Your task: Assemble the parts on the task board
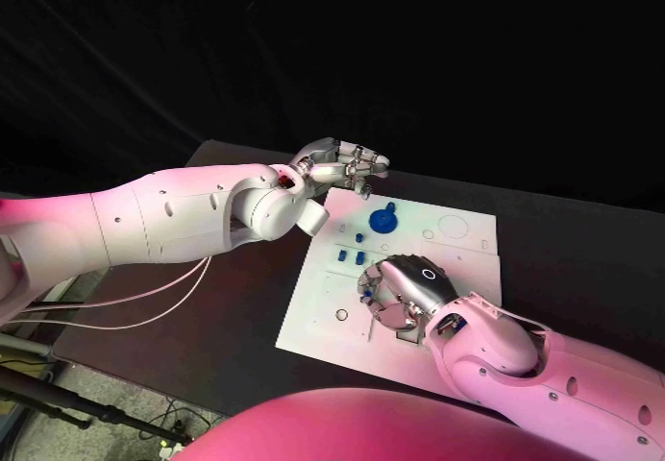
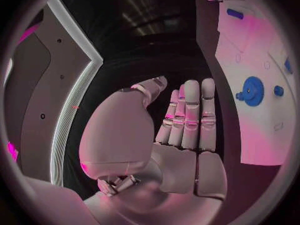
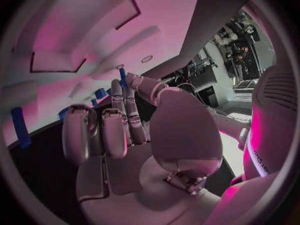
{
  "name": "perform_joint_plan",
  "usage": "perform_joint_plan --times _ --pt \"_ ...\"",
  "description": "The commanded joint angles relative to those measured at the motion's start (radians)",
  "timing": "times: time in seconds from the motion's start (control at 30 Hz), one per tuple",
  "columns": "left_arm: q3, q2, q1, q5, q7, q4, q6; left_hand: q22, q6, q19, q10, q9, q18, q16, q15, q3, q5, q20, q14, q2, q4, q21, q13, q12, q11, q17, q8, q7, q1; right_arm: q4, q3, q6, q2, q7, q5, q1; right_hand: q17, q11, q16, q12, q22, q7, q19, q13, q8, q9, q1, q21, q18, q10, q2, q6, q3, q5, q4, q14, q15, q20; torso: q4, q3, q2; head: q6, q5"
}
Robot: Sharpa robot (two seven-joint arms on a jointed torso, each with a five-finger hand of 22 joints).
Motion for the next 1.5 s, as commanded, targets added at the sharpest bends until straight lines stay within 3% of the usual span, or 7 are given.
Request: perform_joint_plan --times 0.03,1.1,1.5 --pt "0.001 0.001 0.002 -0.004 0.003 0.003 0.017 -0.002 -0.006 -0.002 -0.007 0.002 0.012 -0.006 0.004 0.003 0.003 0.004 -0.002 0.007 -0.001 -0.003 -0.001 0.006 0.002 -0.002 0.008 0.001 0.001 -0.002 0.000 -0.005 0.004 0.010 -0.024 -0.002 0.001 -0.039 0.003 0.004 0.205 0.003 0.016 0.001 0.000 0.002 0.007 0.007 -0.018 0.035 0.004 -0.001 0.003 0.003 0.000 0.035 -0.006 -0.001 -0.0002 0.0000 0.001 0.000 0.003" --pt "0.001 -0.002 0.003 -0.006 -0.005 0.006 0.026 -0.003 -0.008 -0.001 -0.008 0.003 0.012 -0.006 0.005 0.003 0.004 0.004 -0.001 0.007 -0.001 -0.004 -0.002 0.007 0.003 -0.003 0.011 0.001 -0.001 -0.033 -0.010 0.031 0.020 0.009 -0.021 -0.003 0.000 -0.038 0.002 0.002 0.206 0.003 0.018 0.004 0.000 0.004 0.005 0.010 -0.018 0.036 0.004 -0.002 0.001 0.008 0.000 0.035 -0.006 -0.001 -0.0004 0.0003 0.000 0.000 0.005" --pt "0.001 -0.004 0.003 -0.007 -0.006 0.007 0.028 -0.003 -0.008 -0.001 -0.009 0.003 0.012 -0.006 0.005 0.003 0.004 0.004 -0.001 0.007 -0.001 -0.004 -0.002 0.007 0.003 -0.003 0.012 0.001 -0.002 -0.025 -0.010 0.004 0.011 0.007 -0.023 -0.003 -0.002 -0.039 0.001 0.001 0.206 0.003 0.018 0.005 0.000 0.005 0.004 0.010 -0.018 0.036 0.004 -0.001 0.000 0.010 0.001 0.035 -0.006 -0.001 -0.0005 0.0004 0.000 0.000 0.007"
